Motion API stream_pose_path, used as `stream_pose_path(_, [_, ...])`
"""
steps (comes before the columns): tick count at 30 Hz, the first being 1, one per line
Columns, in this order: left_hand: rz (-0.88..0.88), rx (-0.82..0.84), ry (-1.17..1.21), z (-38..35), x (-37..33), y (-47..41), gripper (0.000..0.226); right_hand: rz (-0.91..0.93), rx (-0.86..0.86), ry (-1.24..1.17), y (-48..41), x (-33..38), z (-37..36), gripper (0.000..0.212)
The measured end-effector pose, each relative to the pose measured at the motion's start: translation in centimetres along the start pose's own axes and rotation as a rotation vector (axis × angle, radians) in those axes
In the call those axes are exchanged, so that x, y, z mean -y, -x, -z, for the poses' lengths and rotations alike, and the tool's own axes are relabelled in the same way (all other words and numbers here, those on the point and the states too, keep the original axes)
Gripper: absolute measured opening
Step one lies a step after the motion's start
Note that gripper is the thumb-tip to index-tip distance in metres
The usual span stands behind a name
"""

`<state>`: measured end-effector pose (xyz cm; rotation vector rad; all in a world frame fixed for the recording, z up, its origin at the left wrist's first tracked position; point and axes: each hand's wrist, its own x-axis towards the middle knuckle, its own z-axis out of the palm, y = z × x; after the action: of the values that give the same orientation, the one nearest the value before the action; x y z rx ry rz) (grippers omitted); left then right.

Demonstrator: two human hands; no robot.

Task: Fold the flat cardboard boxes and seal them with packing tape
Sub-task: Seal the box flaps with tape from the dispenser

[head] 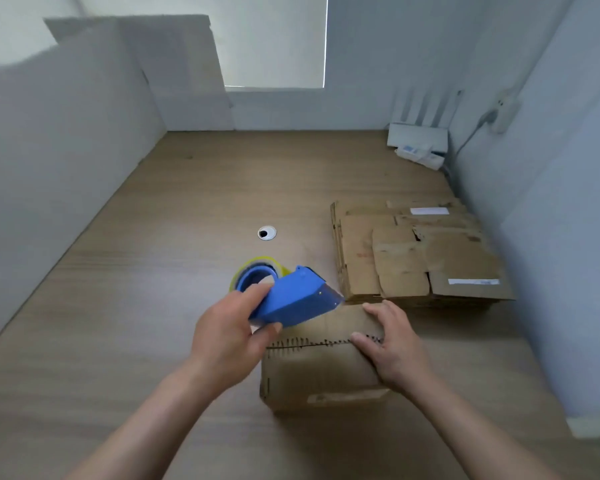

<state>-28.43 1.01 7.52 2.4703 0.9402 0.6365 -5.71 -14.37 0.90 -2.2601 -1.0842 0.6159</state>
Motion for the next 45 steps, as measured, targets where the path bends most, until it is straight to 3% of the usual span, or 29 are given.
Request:
stream_pose_path(4, [-0.048,0.175,-0.011,-2.2,-1.2,1.1,0.049,0.023,-0.002,-0.067,0.1,-0.4,0.2,0.055])
stream_pose_path(8, [-0.103,0.205,-0.164,-3.8,-1.3,1.6,0.048,0.012,0.008,-0.223,0.4,-0.9,0.6,0.052])
stream_pose_path(16, [-0.158,0.231,-0.246,-4.1,-1.5,1.1,0.045,0.163,0.031,-0.161,0.0,0.0,4.0,0.085])
stream_pose_path(18, [-0.171,0.238,-0.245,-4.1,-1.5,1.0,0.044,0.132,0.090,-0.170,-0.4,0.5,4.3,0.075])
stream_pose_path(23, [-0.226,0.219,-0.241,-3.8,-1.4,0.9,0.045,0.112,0.106,-0.201,-0.7,0.9,4.4,0.002])
stream_pose_path(26, [-0.238,0.224,-0.228,-3.8,-1.1,1.0,0.046,0.093,0.091,-0.273,-0.4,0.5,4.3,0.012])
stream_pose_path(30, [-0.257,0.239,-0.222,-3.7,-0.8,1.1,0.047,0.064,0.131,-0.285,-0.4,0.5,4.5,0.066])
stream_pose_path(32, [-0.263,0.247,-0.226,-3.7,-0.8,1.0,0.047,0.081,0.185,-0.251,-0.6,0.7,4.5,0.076])
stream_pose_path(34, [-0.264,0.252,-0.232,-3.7,-0.8,0.8,0.046,0.082,0.218,-0.213,-0.7,0.7,4.4,0.066])
stream_pose_path(39, [-0.264,0.265,-0.243,-3.6,-0.9,0.7,0.046,0.111,0.188,-0.200,-0.7,0.6,4.1,0.015])
stream_pose_path(45, [-0.230,0.308,-0.242,-3.3,-1.5,0.3,0.044,0.164,0.139,-0.170,-0.4,0.2,3.5,0.012])
